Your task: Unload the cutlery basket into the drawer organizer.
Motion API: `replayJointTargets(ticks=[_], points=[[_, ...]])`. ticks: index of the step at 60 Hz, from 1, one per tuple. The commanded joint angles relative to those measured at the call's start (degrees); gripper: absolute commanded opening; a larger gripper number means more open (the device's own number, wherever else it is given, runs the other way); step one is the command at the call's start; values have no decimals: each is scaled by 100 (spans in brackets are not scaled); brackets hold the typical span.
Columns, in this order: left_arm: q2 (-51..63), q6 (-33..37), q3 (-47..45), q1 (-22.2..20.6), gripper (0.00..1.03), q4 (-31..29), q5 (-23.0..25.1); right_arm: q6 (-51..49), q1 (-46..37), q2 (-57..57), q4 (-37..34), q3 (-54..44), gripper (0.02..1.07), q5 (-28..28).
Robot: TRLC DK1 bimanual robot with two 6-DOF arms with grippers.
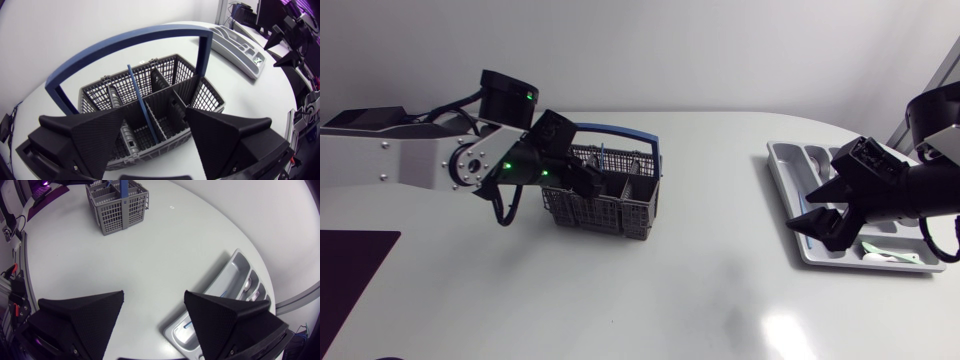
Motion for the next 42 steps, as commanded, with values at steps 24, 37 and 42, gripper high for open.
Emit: replayJointTargets(ticks=[24, 37, 42], points=[[1088, -1028, 518, -308, 68, 1082, -1225, 230, 121, -18, 252, -396, 89, -174], [1343, -1432, 702, -317, 53, 1222, -1295, 212, 86, 8, 437, -606, 89, -200], [1466, -1520, 746, -326, 42, 1231, -1295, 195, 51, 8, 489, -668, 89, -209]])
